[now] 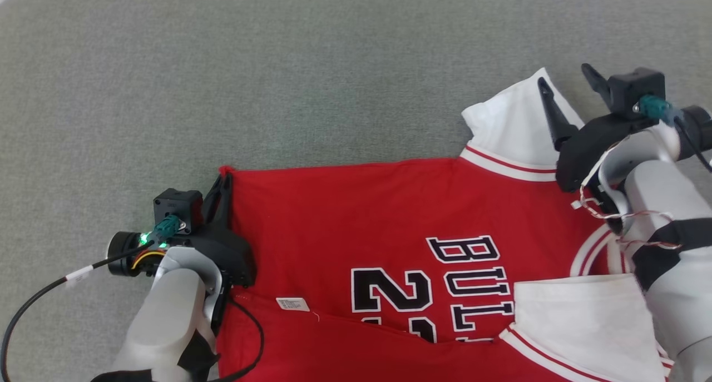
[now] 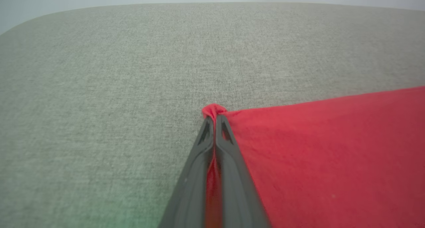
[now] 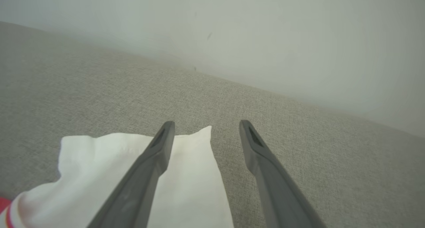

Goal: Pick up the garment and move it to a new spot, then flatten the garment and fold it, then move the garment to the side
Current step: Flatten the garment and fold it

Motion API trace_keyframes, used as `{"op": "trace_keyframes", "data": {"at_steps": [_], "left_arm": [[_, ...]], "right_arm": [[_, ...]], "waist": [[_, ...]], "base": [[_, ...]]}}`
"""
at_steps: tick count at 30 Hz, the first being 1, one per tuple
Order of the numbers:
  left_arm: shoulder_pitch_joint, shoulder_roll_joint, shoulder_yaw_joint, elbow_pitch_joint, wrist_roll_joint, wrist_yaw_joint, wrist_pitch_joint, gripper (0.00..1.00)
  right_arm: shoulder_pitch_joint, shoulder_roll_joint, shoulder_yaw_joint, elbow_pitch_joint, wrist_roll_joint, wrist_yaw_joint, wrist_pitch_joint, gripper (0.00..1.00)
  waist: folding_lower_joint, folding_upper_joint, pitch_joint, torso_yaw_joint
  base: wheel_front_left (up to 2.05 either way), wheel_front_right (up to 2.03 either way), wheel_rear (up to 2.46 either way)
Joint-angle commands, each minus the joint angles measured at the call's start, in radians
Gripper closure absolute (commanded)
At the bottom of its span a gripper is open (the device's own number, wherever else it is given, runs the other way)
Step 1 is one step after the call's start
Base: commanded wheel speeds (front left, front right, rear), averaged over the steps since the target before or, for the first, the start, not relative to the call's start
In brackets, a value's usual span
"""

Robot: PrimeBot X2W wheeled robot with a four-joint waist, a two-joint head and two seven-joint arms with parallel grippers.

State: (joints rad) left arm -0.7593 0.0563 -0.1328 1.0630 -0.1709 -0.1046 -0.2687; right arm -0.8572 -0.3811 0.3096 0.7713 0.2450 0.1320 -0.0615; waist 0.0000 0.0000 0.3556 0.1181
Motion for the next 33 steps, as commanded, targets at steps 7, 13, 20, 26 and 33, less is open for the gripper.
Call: {"op": "trace_keyframes", "data": {"at_steps": [7, 13, 20, 26, 33], "left_arm": [[0.007, 0.004, -0.023, -0.011, -0.022, 0.004, 0.010, 1.00], [0.014, 0.002, -0.042, -0.027, -0.038, 0.012, 0.010, 1.00], [0.001, 0.002, -0.069, -0.029, -0.051, 0.015, 0.010, 1.00], [-0.004, 0.002, -0.077, -0.056, -0.058, 0.028, 0.009, 1.00], [0.008, 0.015, -0.064, -0.142, -0.043, 0.044, 0.004, 1.00]], "right_arm": [[-0.086, -0.033, 0.062, 0.103, 0.069, -0.003, 0.114, 0.00], [-0.123, -0.053, 0.127, 0.141, 0.118, -0.003, 0.144, 0.58], [-0.160, -0.073, 0.164, 0.214, 0.135, -0.003, 0.140, 1.00], [-0.191, -0.080, 0.141, 0.275, 0.143, -0.003, 0.073, 1.00], [-0.250, -0.093, 0.078, 0.352, 0.082, -0.003, -0.096, 1.00]], "waist": [[0.0000, 0.0000, 0.033, 0.044], [0.0000, 0.0000, 0.039, 0.054], [0.0000, 0.0000, 0.042, 0.070], [0.0000, 0.0000, 0.042, 0.076], [0.0000, 0.0000, 0.018, 0.054]], "base": [[0.00, 0.00, 0.00], [0.00, 0.00, 0.00], [0.00, 0.00, 0.00], [0.00, 0.00, 0.00], [0.00, 0.00, 0.00]]}}
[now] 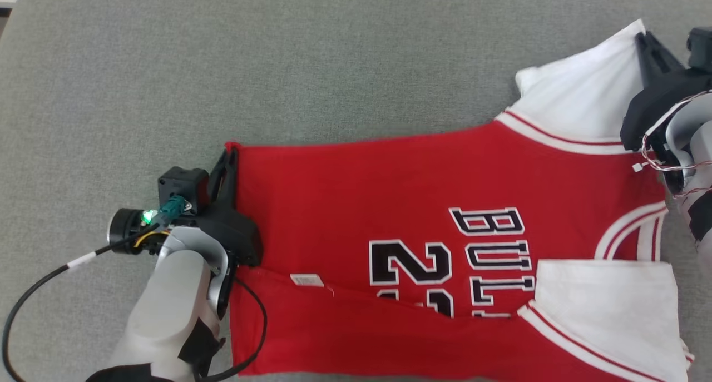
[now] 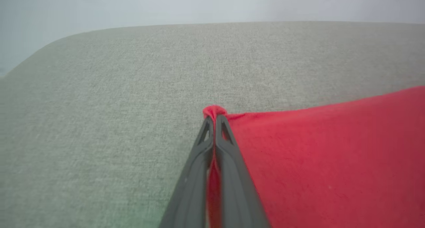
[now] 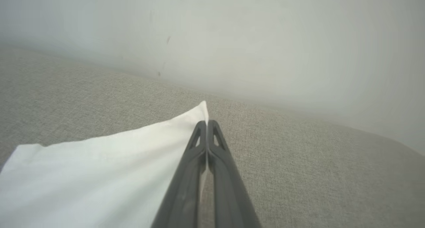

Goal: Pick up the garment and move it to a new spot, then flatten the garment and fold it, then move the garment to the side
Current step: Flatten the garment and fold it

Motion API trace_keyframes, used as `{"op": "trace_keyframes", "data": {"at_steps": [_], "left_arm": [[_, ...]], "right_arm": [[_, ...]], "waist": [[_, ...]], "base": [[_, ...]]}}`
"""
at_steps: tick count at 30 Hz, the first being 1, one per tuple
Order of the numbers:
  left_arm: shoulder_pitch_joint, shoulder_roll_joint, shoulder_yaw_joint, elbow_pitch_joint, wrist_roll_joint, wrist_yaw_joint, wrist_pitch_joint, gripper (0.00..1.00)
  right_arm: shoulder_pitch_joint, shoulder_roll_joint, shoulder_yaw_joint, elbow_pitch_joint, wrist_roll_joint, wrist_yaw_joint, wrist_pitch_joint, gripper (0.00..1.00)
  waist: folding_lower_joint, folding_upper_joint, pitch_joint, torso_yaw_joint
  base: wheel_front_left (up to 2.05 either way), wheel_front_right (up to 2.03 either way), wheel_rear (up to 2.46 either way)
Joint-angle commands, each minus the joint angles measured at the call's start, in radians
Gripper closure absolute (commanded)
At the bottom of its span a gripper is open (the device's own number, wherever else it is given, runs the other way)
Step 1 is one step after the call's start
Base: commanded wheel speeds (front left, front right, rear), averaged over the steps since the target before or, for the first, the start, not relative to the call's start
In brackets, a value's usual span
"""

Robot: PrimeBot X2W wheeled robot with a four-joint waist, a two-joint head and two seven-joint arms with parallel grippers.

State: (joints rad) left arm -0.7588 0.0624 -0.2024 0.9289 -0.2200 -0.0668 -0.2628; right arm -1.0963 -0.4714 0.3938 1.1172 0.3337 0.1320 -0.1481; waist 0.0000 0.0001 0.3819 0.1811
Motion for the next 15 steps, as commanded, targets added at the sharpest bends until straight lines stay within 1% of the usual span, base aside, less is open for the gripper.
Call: {"op": "trace_keyframes", "data": {"at_steps": [1, 5, 8, 12, 13, 15], "left_arm": [[0.014, 0.012, 0.007, -0.023, 0.010, 0.007, -0.002, 1.00], [0.040, 0.020, 0.016, -0.092, 0.023, 0.008, -0.002, 1.00], [0.070, 0.025, 0.023, -0.142, 0.029, 0.000, -0.002, 1.00], [0.113, 0.034, 0.036, -0.179, 0.033, -0.004, -0.002, 1.00], [0.128, 0.037, 0.041, -0.190, 0.033, -0.002, -0.002, 1.00], [0.156, 0.046, 0.060, -0.229, 0.035, 0.006, -0.002, 1.00]], "right_arm": [[-0.015, 0.004, -0.018, 0.019, -0.008, -0.003, -0.027, 1.00], [-0.015, 0.029, -0.041, 0.048, -0.026, -0.003, -0.079, 1.00], [0.020, 0.050, -0.064, 0.044, -0.017, -0.003, -0.105, 1.00], [0.070, 0.070, -0.090, 0.014, 0.013, -0.003, -0.116, 1.00], [0.096, 0.085, -0.093, -0.004, 0.033, -0.003, -0.117, 1.00], [0.136, 0.076, -0.108, -0.059, 0.055, -0.003, -0.117, 1.00]], "waist": [[0.0000, -0.0001, -0.012, -0.013], [0.0000, -0.0001, -0.035, -0.034], [0.0000, -0.0001, -0.062, -0.050], [0.0000, -0.0001, -0.097, -0.066], [0.0000, -0.0001, -0.112, -0.072], [0.0000, -0.0001, -0.135, -0.084]], "base": [[0.00, 0.00, 0.00], [0.00, 0.00, 0.00], [0.00, 0.00, 0.00], [0.00, 0.00, 0.00], [0.00, 0.00, 0.00], [0.00, 0.00, 0.00]]}}
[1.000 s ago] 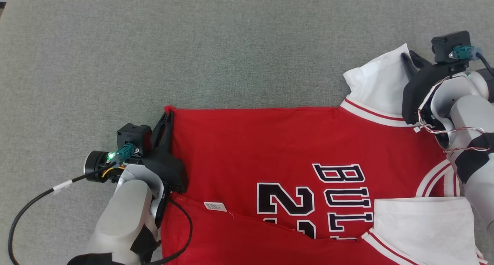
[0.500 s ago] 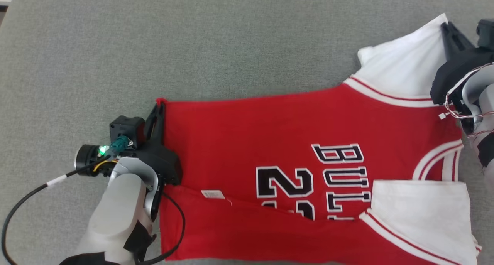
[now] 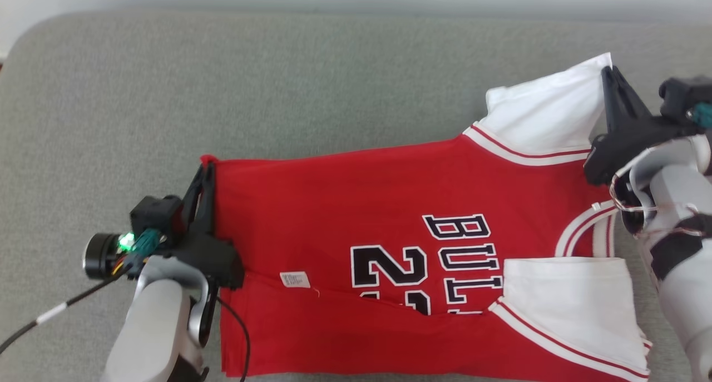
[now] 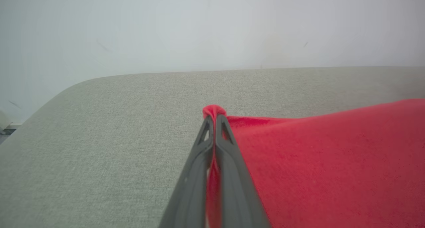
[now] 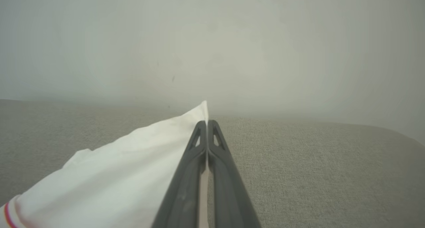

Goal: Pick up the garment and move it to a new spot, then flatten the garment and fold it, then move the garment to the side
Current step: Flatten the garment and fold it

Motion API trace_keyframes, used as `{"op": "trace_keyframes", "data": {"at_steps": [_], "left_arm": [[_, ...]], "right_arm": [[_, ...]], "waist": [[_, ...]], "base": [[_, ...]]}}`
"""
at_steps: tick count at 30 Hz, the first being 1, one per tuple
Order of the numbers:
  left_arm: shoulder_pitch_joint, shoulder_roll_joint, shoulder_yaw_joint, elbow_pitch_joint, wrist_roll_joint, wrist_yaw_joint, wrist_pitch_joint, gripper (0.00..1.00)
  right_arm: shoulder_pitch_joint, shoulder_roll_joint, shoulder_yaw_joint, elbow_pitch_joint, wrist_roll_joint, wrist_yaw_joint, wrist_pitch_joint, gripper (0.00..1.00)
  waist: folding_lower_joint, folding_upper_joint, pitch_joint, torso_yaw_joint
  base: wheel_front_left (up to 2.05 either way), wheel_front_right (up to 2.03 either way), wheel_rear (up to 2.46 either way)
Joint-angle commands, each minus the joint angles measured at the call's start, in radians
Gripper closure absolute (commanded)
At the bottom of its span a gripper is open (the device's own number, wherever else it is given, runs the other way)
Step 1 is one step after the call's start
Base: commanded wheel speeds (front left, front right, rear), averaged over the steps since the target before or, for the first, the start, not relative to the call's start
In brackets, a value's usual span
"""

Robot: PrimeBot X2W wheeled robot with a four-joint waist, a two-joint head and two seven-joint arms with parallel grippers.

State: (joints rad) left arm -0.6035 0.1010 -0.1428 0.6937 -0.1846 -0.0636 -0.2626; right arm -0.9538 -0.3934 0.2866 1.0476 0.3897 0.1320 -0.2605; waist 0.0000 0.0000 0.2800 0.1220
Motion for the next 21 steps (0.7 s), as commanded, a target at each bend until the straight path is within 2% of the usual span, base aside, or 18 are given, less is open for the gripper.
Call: {"op": "trace_keyframes", "data": {"at_steps": [1, 13, 21], "left_arm": [[0.021, 0.008, 0.009, -0.012, 0.002, 0.004, -0.003, 1.00], [0.249, 0.010, 0.077, -0.113, 0.020, -0.012, -0.003, 1.00], [0.365, -0.006, 0.110, -0.120, 0.030, -0.018, -0.003, 1.00]], "right_arm": [[0.024, -0.007, -0.009, -0.016, 0.015, -0.003, -0.004, 1.00], [0.386, 0.006, -0.054, -0.309, 0.091, -0.003, -0.004, 1.00], [0.602, 0.052, -0.072, -0.403, 0.124, -0.003, -0.005, 1.00]], "waist": [[0.0000, 0.0000, -0.044, -0.030], [0.0000, 0.0000, -0.155, -0.093], [0.0000, 0.0000, -0.196, -0.122]], "base": [[0.00, 0.00, 0.00], [0.00, 0.00, 0.00], [0.00, 0.00, 0.00]]}}
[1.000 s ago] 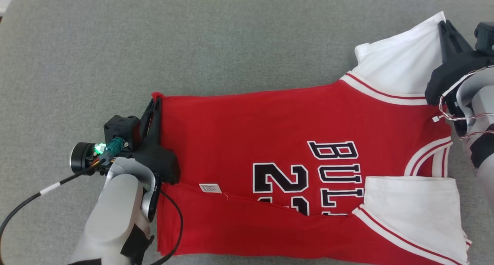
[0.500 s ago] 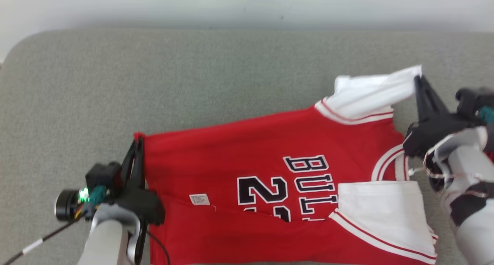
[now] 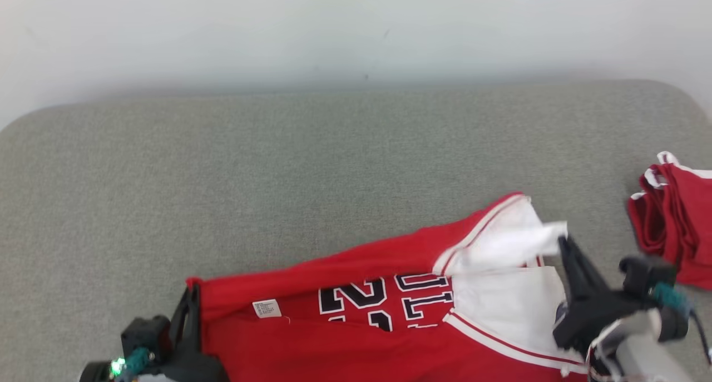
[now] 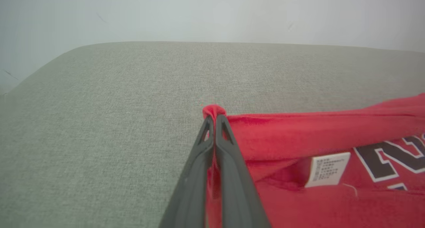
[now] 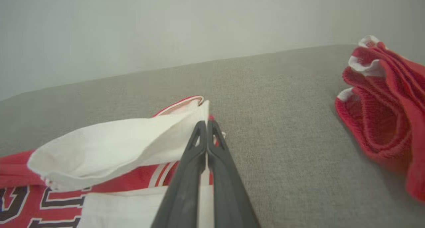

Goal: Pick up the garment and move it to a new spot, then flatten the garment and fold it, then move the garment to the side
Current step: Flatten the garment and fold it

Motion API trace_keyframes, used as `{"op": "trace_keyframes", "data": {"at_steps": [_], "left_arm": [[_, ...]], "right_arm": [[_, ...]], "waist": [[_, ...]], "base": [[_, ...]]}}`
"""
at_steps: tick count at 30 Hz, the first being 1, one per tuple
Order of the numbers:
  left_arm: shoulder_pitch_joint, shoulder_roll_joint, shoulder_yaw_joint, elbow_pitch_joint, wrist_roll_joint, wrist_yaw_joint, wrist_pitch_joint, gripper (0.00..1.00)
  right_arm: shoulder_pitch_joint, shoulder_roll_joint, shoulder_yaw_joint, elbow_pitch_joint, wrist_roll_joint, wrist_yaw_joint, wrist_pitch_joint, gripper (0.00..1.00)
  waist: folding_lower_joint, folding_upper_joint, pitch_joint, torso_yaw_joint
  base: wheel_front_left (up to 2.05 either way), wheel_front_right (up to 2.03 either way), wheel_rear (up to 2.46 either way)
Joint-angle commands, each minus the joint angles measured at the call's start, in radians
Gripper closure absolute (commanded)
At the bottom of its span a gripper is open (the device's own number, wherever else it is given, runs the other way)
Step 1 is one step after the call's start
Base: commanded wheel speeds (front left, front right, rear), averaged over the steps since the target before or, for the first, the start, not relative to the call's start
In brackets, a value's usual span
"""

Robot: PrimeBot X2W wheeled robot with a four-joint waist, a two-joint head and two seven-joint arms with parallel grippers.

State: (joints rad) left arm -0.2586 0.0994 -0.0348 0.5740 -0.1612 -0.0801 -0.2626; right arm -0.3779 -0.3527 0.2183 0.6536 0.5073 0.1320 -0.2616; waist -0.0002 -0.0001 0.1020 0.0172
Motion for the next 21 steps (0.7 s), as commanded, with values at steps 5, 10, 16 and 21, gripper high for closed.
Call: {"op": "trace_keyframes", "data": {"at_steps": [5, 10, 16, 21], "left_arm": [[0.063, -0.018, 0.025, 0.011, -0.002, -0.003, -0.003, 1.00], [0.088, -0.020, 0.049, 0.024, 0.003, -0.004, -0.003, 1.00], [0.117, -0.020, 0.084, 0.012, 0.016, -0.009, -0.003, 1.00], [0.123, -0.016, 0.098, 0.008, 0.032, -0.011, -0.003, 1.00]], "right_arm": [[0.107, 0.051, -0.015, -0.032, 0.014, -0.003, -0.004, 1.00], [0.147, 0.070, -0.032, -0.057, 0.007, -0.003, -0.004, 1.00], [0.189, 0.080, -0.084, -0.085, -0.011, -0.003, -0.004, 1.00], [0.196, 0.085, -0.094, -0.083, -0.025, -0.003, -0.004, 1.00]], "waist": [[0.0002, 0.0001, -0.032, -0.037], [0.0002, 0.0001, -0.047, -0.051], [0.0002, 0.0001, -0.063, -0.058], [0.0002, 0.0001, -0.061, -0.057]], "base": [[0.00, 0.00, 0.00], [0.00, 0.00, 0.00], [0.00, 0.00, 0.00], [0.00, 0.00, 0.00]]}}
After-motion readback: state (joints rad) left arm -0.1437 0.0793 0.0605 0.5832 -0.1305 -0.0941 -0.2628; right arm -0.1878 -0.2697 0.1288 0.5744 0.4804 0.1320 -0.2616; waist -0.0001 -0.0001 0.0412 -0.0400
